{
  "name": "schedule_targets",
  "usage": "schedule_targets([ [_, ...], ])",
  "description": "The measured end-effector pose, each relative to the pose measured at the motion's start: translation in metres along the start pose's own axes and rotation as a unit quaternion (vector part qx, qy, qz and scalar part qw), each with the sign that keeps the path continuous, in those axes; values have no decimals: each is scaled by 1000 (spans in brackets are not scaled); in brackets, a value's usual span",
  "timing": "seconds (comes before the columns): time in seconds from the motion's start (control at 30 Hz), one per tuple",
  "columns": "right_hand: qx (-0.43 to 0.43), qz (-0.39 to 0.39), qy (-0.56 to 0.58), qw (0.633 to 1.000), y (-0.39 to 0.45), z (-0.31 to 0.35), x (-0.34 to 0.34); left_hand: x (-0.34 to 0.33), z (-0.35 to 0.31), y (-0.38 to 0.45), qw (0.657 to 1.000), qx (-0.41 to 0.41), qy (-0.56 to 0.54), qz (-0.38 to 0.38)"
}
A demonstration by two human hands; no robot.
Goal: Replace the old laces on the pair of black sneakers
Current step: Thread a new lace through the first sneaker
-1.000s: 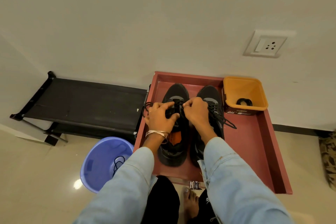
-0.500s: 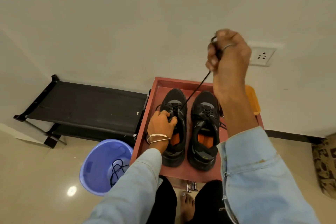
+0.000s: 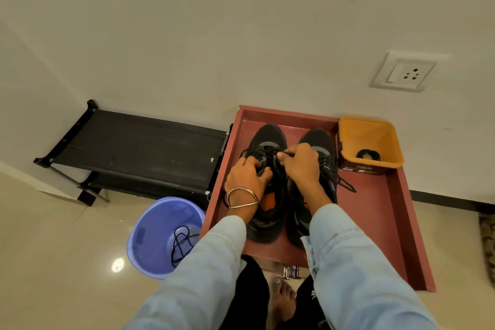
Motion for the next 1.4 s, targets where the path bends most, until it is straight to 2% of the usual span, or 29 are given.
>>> schedule_targets([
  [0.13,77,-77,160,981,-21,22,32,2,-1,0,1000,5,6,0],
  [0.23,125,-135,305,935,-39,46,69,3,-3,-1,1000,11,-2,-1],
  [0.3,150,-159,340,914,-48,57,87,4,-4,-3,1000,7,-2,-2],
  [0.37,155,-171,325,917,-54,59,93,5,-5,-3,1000,3,1,-3],
  [0.43,137,-151,266,942,-56,52,88,5,-6,-3,1000,3,5,-1],
  [0.53,63,-57,14,996,-53,40,74,6,-6,-4,1000,8,11,3],
  [0.6,14,9,-116,993,-53,39,64,6,-5,-4,1000,10,12,5],
  [0.67,26,48,-110,992,-54,42,56,5,-3,-4,1000,11,4,9],
  [0.77,28,88,-20,996,-51,39,42,6,-1,-3,1000,14,-11,17],
  [0.97,59,35,36,997,-35,25,15,7,3,-2,997,16,-71,18],
  [1.07,73,30,11,997,-27,22,6,9,4,-3,996,9,-85,25],
  [1.3,84,42,-142,985,-17,27,-11,20,-1,-2,996,17,-87,13],
  [1.4,82,34,-125,988,-14,28,-17,26,-3,-4,995,7,-101,11],
])
Point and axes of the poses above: each hand's wrist, its own y-axis towards the middle knuckle, its own x-axis out of the back of the hand, z = x × y, the point moved 2 cm from there along y, towards the middle knuckle, and after that the axes turned 11 degrees about z, right-handed, at the moved point
